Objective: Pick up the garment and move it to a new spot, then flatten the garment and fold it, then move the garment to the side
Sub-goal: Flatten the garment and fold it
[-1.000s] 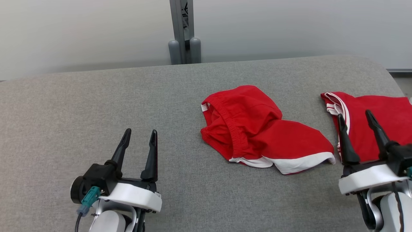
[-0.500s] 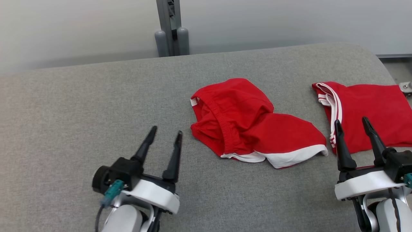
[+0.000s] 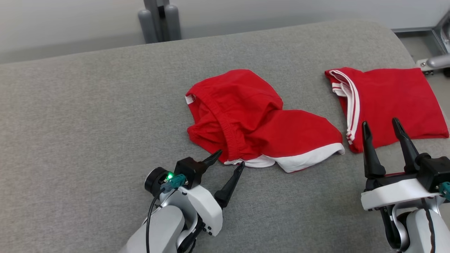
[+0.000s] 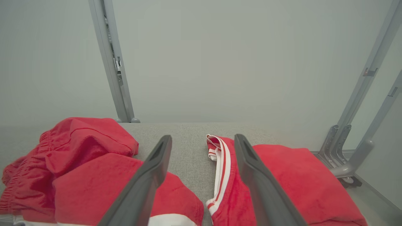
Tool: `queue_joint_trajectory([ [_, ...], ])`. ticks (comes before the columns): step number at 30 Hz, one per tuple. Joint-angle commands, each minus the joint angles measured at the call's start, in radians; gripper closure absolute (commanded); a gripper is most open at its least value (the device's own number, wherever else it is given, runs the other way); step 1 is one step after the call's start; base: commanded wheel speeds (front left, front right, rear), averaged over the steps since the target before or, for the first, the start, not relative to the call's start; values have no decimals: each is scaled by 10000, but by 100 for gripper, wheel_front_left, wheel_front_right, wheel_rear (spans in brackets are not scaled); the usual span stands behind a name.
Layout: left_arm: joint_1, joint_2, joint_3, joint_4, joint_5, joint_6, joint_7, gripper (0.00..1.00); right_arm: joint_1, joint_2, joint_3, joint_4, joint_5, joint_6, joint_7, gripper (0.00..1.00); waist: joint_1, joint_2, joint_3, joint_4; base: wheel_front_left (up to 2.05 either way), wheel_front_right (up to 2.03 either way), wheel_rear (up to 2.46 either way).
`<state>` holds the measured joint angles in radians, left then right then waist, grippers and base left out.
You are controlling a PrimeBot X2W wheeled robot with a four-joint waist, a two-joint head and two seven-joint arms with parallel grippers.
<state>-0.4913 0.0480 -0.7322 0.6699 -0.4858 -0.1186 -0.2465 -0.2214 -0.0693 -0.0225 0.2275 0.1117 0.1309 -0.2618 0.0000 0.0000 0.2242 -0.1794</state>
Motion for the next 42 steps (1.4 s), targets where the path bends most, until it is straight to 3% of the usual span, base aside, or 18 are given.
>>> queue_joint_trajectory([
  [1,-188,54,-95,128,-96,-16,27,0,-151,-24,-4,-29,41,-1,-49,0,0,0,146,-157,0,0,0],
  [8,-1016,53,-864,1163,-777,9,-65,0,-185,66,-17,22,60,-1,-49,0,0,0,328,-420,0,0,0],
  [9,-1068,53,-910,1224,-931,7,-95,12,-180,71,-26,24,62,-1,-49,0,0,0,329,-426,0,0,0],
  [10,-1136,53,-947,1276,-1059,5,-106,71,-170,79,-47,28,59,-1,-49,0,0,0,320,-419,0,0,0],
  [11,-1211,54,-970,1310,-1135,18,-135,100,-152,84,-82,41,53,-1,-49,0,0,0,298,-396,0,0,0],
  [14,-1515,57,-826,1236,-1093,135,-178,100,-70,99,-197,87,-64,-1,-49,0,0,0,104,-151,0,0,0],
  [15,-1406,154,558,304,-1091,111,-183,100,5,97,-190,149,-160,-1,-49,0,0,0,-292,179,0,0,0],
  [21,-965,489,2794,-971,-1513,-12,-180,100,171,105,-207,248,-175,-1,-49,0,0,0,-802,462,0,0,0],
  [27,-1079,1546,4788,-1691,-1594,-69,-180,100,294,97,-144,235,-249,-1,-49,0,0,0,-1131,695,0,0,0],
  [31,-1587,2486,5540,-2043,-1354,-92,-180,100,308,102,-103,251,-240,-1,-49,0,0,0,-1223,743,0,0,0],
  [34,-1892,2876,5635,-2228,-1210,-97,-180,100,343,111,-87,228,-248,-1,-50,0,0,0,-1234,751,0,0,0],
  [38,-2442,3294,4887,-2691,-1057,-129,334,100,392,126,11,227,-180,-1,-50,0,0,0,-1192,692,0,0,0],
  [42,-2581,3337,2297,-3599,-1552,-114,1253,100,244,140,171,310,-67,-1,-48,0,0,0,-1099,407,0,0,0],
])
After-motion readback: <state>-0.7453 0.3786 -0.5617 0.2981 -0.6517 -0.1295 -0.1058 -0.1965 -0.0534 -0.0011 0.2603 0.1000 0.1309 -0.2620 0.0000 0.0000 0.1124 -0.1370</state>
